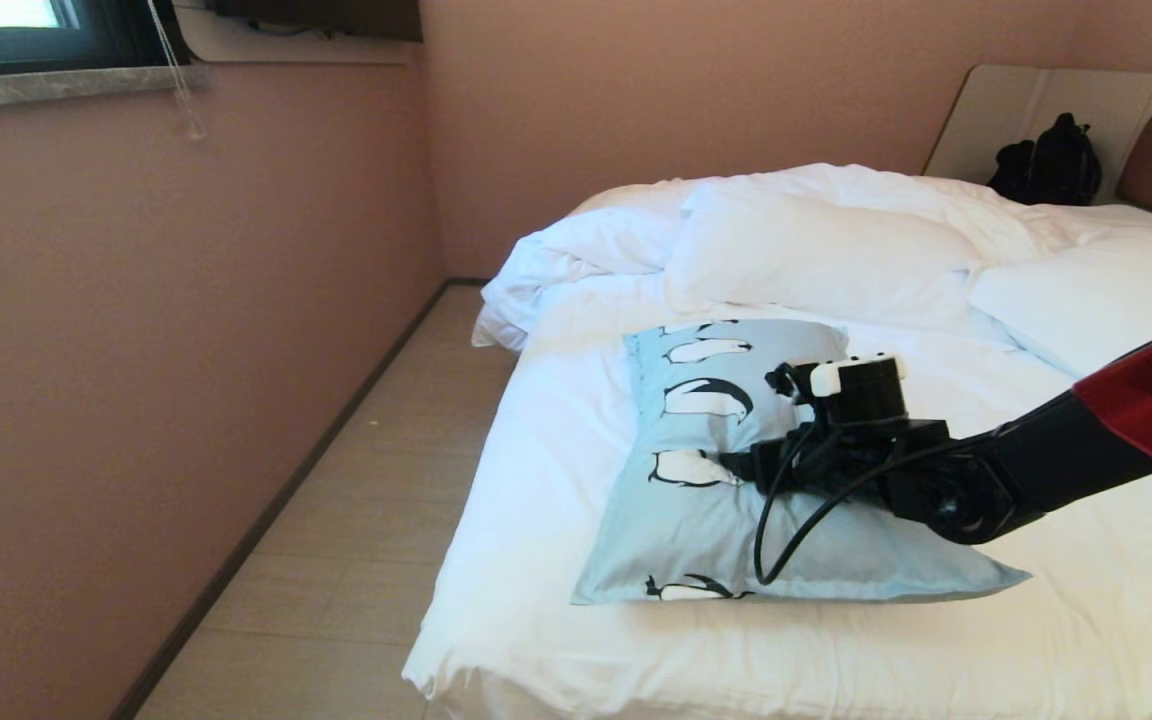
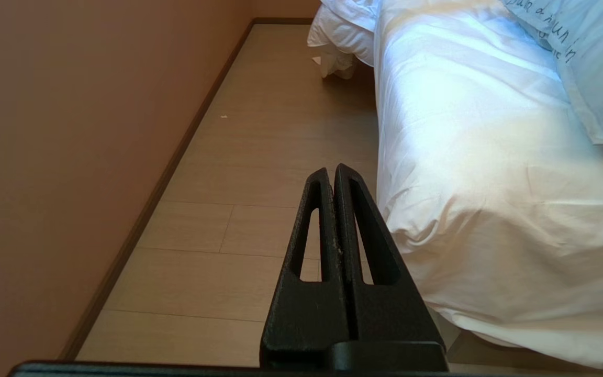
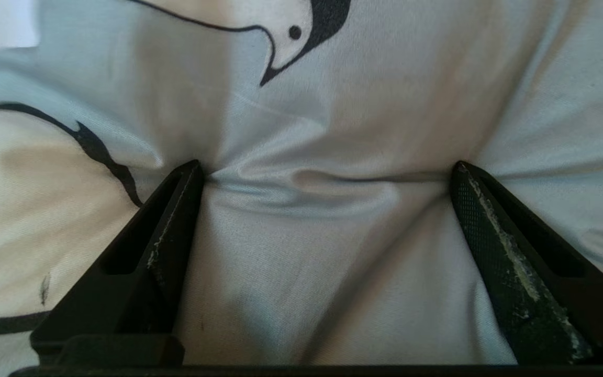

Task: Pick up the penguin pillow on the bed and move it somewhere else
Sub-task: Pick up the pillow

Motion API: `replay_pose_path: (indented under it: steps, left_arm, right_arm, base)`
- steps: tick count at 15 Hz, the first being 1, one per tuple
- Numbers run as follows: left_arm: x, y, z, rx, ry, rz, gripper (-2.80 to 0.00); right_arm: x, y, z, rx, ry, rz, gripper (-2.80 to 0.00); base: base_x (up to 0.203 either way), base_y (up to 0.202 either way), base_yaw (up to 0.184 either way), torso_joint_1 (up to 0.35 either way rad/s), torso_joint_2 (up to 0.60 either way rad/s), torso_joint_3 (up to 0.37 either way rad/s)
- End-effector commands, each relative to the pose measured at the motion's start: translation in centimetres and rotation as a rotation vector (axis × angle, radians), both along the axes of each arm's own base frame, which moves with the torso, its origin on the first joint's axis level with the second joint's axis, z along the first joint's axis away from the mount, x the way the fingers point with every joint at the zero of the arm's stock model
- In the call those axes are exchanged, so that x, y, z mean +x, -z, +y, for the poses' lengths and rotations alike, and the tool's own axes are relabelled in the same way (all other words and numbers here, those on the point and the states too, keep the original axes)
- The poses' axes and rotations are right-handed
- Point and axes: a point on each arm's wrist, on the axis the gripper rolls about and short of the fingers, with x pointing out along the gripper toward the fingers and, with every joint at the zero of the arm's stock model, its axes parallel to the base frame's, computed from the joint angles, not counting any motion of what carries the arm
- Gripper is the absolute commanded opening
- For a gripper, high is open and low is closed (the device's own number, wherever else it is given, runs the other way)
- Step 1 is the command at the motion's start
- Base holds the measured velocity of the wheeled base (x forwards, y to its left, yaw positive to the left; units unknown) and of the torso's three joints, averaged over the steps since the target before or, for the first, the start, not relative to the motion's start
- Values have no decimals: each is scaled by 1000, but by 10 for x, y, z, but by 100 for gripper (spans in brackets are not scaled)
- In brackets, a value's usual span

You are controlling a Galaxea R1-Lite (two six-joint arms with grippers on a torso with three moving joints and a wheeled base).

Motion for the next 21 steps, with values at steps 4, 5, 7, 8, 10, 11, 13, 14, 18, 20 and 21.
replay_pose_path:
  steps: [4, 5, 7, 8, 10, 11, 13, 14, 18, 20, 21]
  left_arm:
    - [0, 0, 0, 0, 0, -1, -280]
    - [0, 0, 0, 0, 0, -1, -280]
    - [0, 0, 0, 0, 0, -1, -280]
    - [0, 0, 0, 0, 0, -1, -280]
    - [0, 0, 0, 0, 0, -1, -280]
    - [0, 0, 0, 0, 0, -1, -280]
    - [0, 0, 0, 0, 0, -1, -280]
    - [0, 0, 0, 0, 0, -1, -280]
    - [0, 0, 0, 0, 0, -1, -280]
    - [0, 0, 0, 0, 0, -1, -280]
    - [0, 0, 0, 0, 0, -1, -280]
  right_arm:
    - [17, 69, 7, -53, 3, 145, 0]
    - [17, 70, 8, -55, -1, 149, 0]
    - [16, 76, 8, -62, -3, 164, 0]
    - [17, 81, 8, -67, -4, 174, 0]
    - [17, 86, 8, -71, -4, 185, -280]
    - [17, 86, 9, -71, -5, 185, -280]
    - [16, 82, 10, -64, -5, 175, -280]
    - [15, 77, 11, -60, -8, 164, -280]
    - [3, 29, 13, -14, -20, 49, -280]
    - [-7, 1, 13, 11, -25, -22, -280]
    - [-12, -11, 12, 22, -25, -50, -280]
  base:
    - [0, 0, 0, 0, 0, 0]
    - [0, 0, 0, 0, 0, 0]
    - [0, 0, 0, 0, 0, 0]
    - [0, 0, 0, 0, 0, 0]
    - [0, 0, 0, 0, 0, 0]
    - [0, 0, 0, 0, 0, 0]
    - [0, 0, 0, 0, 0, 0]
    - [0, 0, 0, 0, 0, 0]
    - [0, 0, 0, 0, 0, 0]
    - [0, 0, 0, 0, 0, 0]
    - [0, 0, 0, 0, 0, 0]
